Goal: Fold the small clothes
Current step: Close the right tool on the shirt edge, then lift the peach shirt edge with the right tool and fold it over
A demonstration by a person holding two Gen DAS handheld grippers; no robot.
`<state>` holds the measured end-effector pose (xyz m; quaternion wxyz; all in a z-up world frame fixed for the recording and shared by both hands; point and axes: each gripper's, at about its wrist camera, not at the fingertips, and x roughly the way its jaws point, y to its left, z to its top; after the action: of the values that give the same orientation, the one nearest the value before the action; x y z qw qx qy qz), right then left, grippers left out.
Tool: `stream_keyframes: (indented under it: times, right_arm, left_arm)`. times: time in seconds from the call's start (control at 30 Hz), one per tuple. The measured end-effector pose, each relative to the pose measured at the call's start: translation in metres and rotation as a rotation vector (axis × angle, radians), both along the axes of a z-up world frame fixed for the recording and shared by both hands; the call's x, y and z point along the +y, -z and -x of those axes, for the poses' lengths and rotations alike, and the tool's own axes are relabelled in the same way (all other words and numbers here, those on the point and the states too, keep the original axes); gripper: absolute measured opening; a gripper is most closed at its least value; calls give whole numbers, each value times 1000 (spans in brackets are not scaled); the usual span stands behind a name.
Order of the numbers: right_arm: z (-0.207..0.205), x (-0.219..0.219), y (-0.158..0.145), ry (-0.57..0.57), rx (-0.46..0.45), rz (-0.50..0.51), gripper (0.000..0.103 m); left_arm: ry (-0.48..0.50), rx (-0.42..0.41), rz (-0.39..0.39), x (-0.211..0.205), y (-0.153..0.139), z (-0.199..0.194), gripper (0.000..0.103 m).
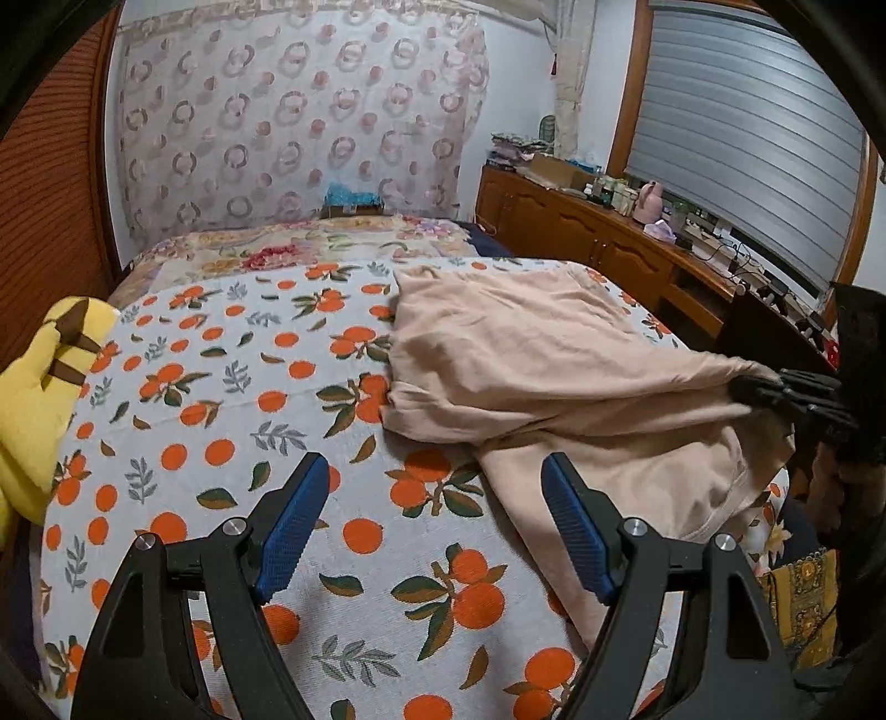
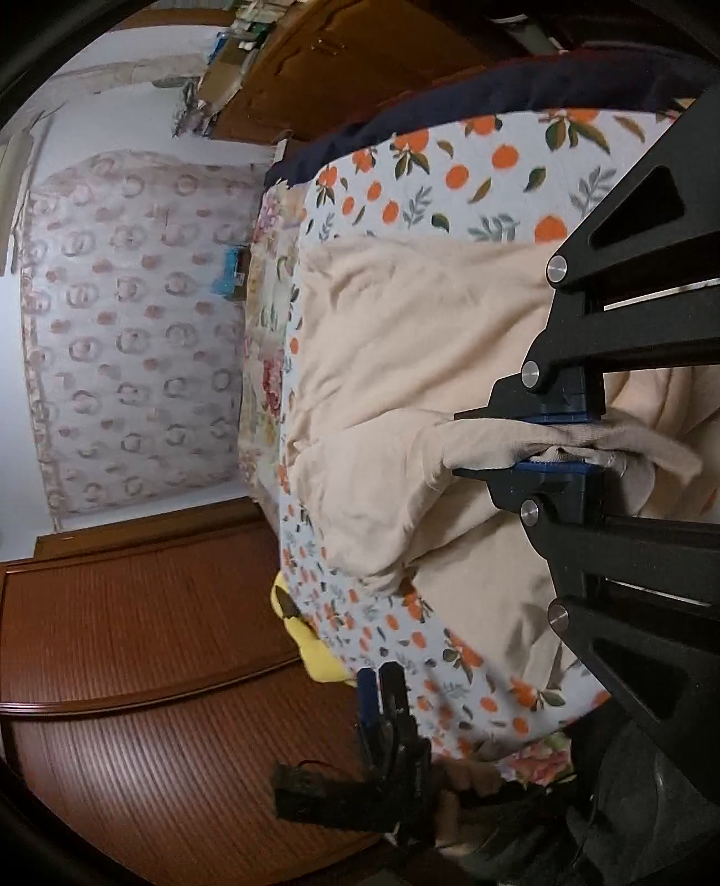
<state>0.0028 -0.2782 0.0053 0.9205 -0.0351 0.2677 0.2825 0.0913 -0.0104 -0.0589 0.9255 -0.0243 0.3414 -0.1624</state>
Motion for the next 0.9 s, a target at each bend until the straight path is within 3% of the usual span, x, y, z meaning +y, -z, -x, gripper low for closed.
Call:
stream_keyframes:
  times: [0.17,0.23,0.3,0.4,0.63,0.8,0.9]
  right_arm:
    - [-13,1,17,37,70,118,16]
    - [-13,6,12,40,41,149,29]
    - [-15,14,1,54,0,173,50]
    - [-16,25,-16,34,-48,161,57]
    - [-34,94,-33,-113,-88,217,59]
    - [-64,150,-25,-267,12,199,59]
    - [-83,183,-14,-310,54,241,59]
  left_arm:
    - [-13,-23,4,3,-6,3,79]
    - [-20,-26,0,6,-8,3,79]
    - [-26,-28,-4,9,-9,3,79]
    - [-34,-32,-1,14,-10,3,79]
    - [-51,-34,4,21,-9,5,79]
    - [-61,-34,6,28,-9,6,79]
    - [-68,-32,12,33,-8,6,79]
